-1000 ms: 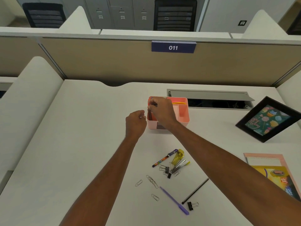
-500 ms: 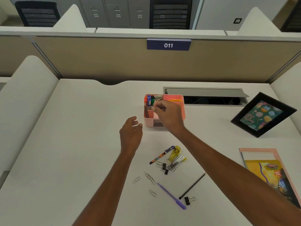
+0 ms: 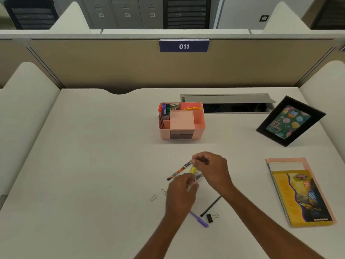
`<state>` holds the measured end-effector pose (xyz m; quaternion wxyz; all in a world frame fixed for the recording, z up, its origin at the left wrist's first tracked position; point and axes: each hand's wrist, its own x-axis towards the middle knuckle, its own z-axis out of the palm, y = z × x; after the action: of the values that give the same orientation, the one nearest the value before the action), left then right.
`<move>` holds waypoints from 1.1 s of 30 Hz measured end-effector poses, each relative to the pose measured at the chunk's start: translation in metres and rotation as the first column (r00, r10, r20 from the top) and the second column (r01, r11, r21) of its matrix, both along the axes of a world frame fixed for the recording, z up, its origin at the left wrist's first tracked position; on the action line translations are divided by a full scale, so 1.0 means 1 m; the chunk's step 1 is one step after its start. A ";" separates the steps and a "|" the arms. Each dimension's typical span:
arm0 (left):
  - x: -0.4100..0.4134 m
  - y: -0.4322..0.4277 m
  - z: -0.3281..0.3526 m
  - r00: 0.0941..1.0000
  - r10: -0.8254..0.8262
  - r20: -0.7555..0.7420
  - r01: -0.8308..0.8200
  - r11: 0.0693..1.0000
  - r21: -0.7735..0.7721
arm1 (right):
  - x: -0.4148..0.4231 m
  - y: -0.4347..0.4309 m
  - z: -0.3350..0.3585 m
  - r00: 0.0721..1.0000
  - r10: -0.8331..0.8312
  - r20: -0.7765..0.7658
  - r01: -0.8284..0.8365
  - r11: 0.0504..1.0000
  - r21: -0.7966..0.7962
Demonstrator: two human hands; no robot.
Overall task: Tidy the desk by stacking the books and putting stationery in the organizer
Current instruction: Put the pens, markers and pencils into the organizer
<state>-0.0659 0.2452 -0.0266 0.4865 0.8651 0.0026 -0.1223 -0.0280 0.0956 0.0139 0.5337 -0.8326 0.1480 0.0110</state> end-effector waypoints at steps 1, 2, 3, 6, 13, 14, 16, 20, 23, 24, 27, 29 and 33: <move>-0.005 -0.008 -0.004 0.999 -0.038 0.012 0.038 0.998 0.042 | -0.010 -0.005 -0.004 1.000 -0.011 -0.022 0.011 1.000 -0.005; -0.010 -0.015 -0.007 0.997 -0.071 0.019 0.070 0.994 0.084 | -0.020 -0.010 -0.009 0.998 -0.030 -0.049 0.030 1.000 -0.009; -0.014 -0.022 -0.010 0.995 -0.099 0.029 0.095 0.988 0.118 | -0.032 -0.015 -0.014 0.996 -0.051 -0.074 0.050 0.999 -0.017; -0.024 -0.041 -0.020 0.972 -0.228 0.050 0.211 0.950 0.229 | -0.061 -0.034 -0.027 0.985 -0.121 -0.120 0.114 0.991 -0.070; -0.029 -0.077 -0.037 0.922 -0.387 -0.013 0.360 0.845 0.395 | -0.101 -0.066 -0.049 0.959 -0.227 -0.170 0.206 0.970 -0.131; -0.030 -0.080 -0.038 0.919 -0.394 -0.019 0.367 0.837 0.406 | -0.104 -0.068 -0.051 0.956 -0.235 -0.175 0.215 0.968 -0.127; -0.032 -0.086 -0.042 0.916 -0.401 -0.020 0.371 0.826 0.424 | -0.108 -0.070 -0.054 0.952 -0.249 -0.178 0.229 0.965 -0.126; -0.036 -0.093 -0.045 0.915 -0.402 -0.019 0.369 0.818 0.441 | -0.114 -0.075 -0.061 0.945 -0.263 -0.193 0.240 0.961 -0.138; -0.037 -0.097 -0.047 0.916 -0.402 -0.006 0.360 0.812 0.459 | -0.117 -0.077 -0.065 0.945 -0.265 -0.193 0.236 0.959 -0.158; -0.037 -0.098 -0.047 0.917 -0.398 0.001 0.353 0.813 0.462 | -0.118 -0.077 -0.066 0.945 -0.262 -0.194 0.233 0.959 -0.162; -0.036 -0.100 -0.047 0.936 -0.352 -0.005 0.318 0.837 0.445 | -0.118 -0.078 -0.066 0.942 -0.271 -0.199 0.239 0.956 -0.170; -0.035 -0.100 -0.045 0.950 -0.311 -0.008 0.287 0.867 0.407 | -0.117 -0.079 -0.065 0.932 -0.301 -0.204 0.277 0.951 -0.137; -0.029 -0.098 -0.032 0.969 -0.246 0.025 0.230 0.934 0.272 | -0.102 -0.077 -0.048 0.913 -0.351 -0.208 0.361 0.933 0.009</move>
<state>-0.0951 0.1473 -0.0584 0.3471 0.9198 -0.0999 -0.1535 -0.1300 0.0182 -0.0345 0.5281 -0.7735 0.3504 0.0019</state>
